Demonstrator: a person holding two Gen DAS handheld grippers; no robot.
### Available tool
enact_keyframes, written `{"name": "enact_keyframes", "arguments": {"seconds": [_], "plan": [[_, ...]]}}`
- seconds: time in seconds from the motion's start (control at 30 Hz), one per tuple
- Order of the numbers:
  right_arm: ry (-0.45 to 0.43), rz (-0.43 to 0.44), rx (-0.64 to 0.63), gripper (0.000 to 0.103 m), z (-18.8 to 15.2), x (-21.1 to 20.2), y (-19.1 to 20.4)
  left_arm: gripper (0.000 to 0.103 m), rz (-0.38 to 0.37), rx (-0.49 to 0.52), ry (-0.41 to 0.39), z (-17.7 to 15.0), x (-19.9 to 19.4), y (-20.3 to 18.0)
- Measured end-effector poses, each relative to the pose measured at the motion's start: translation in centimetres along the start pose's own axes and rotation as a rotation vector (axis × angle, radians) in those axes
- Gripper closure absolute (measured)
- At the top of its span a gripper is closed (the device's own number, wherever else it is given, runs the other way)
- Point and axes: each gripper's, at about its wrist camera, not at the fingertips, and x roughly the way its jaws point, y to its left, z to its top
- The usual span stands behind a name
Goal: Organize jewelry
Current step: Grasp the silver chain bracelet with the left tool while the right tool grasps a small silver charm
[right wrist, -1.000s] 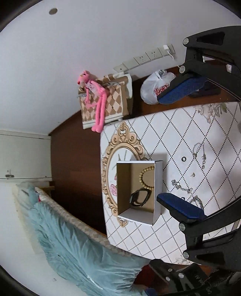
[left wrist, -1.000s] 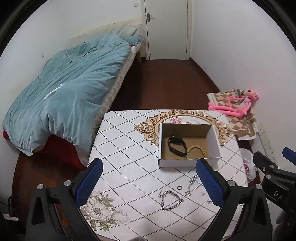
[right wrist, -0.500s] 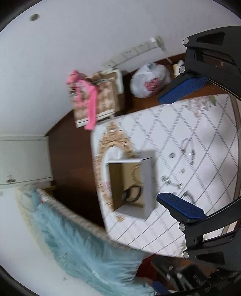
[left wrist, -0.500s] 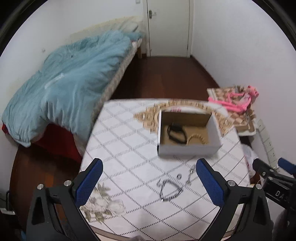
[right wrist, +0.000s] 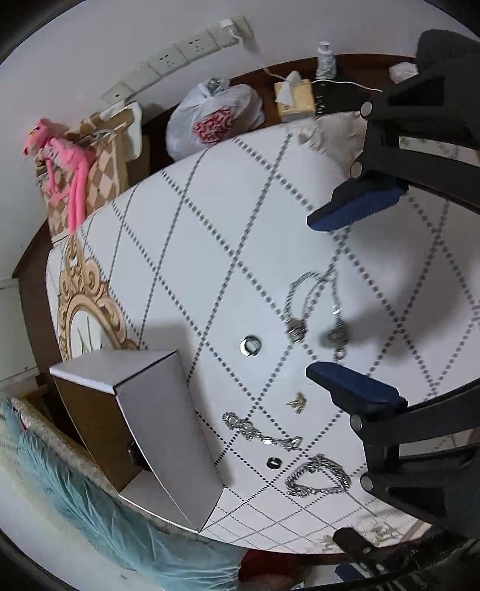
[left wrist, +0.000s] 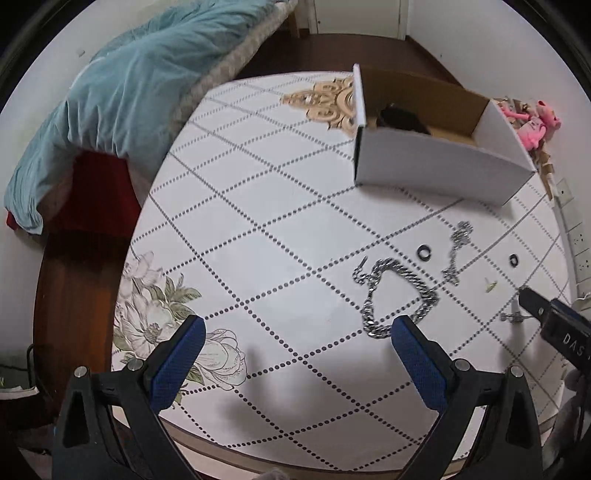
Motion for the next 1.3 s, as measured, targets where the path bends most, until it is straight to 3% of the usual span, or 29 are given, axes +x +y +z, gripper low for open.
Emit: {"name": "enact_keyframes", "arguments": {"seconds": [0.1,0.17,0.2,0.23,0.47,0.53,0.57,0.63,0.67,0.7,0.73,0.77,0.97,1.3], "plan": [[-0.024,-0.038,-0.033,0.041,0.4,0.8,0.9,0.000,-0.009,-0.016,0.024,-0.1,0.8,0.2],[-0.047,-0.084,-0.064,0.060,0.6,0.8,1.7,0.000,-0.024,-0.024,0.042,-0.1,1.2,0.2],[-0.059,-0.094,-0.073,0.079,0.7,0.8,2.0,0.000,-0.033,-0.028,0.050,-0.1,1.5,0.3],[-0.064,-0.096,-0.080,0.091,0.8,0.7,2.2,0.001,-0.046,-0.033,0.059,0.0,1.8,0.4],[-0.069,-0.038,-0.027,0.091,0.2,-0.5,0.8,0.004,-0.212,-0.040,0.112,0.6,3.6,-0.8],[-0.070,-0.033,-0.013,0.091,0.0,-0.8,0.4,0.023,-0.216,-0.024,0.125,0.8,4.2,-1.5],[-0.071,-0.031,-0.008,0.091,-0.1,-1.0,0.3,0.026,-0.206,-0.008,0.112,0.9,4.1,-1.8],[-0.068,-0.033,-0.005,0.091,-0.3,-1.2,0.2,0.052,-0.210,0.050,0.070,1.0,3.7,-2.8],[-0.067,-0.033,-0.004,0.091,-0.4,-1.3,0.2,0.058,-0.183,0.093,0.059,0.9,3.6,-3.4],[-0.066,-0.032,-0.004,0.091,-0.4,-1.3,0.2,0.073,-0.172,0.126,0.049,0.9,3.5,-3.9],[-0.065,-0.031,-0.005,0.091,-0.5,-1.4,0.2,0.094,-0.183,0.156,0.038,0.7,3.3,-4.3],[-0.065,-0.027,-0.003,0.091,-0.5,-1.4,0.3,0.101,-0.198,0.162,0.042,0.6,3.2,-4.4],[-0.077,0.021,0.011,0.091,-0.5,-3.2,0.3,0.102,-0.279,0.108,0.051,-0.4,2.0,-3.5],[-0.153,0.138,0.016,0.091,1.1,-8.8,0.8,0.102,-0.391,0.068,-0.055,1.3,-3.7,-1.1]]}}
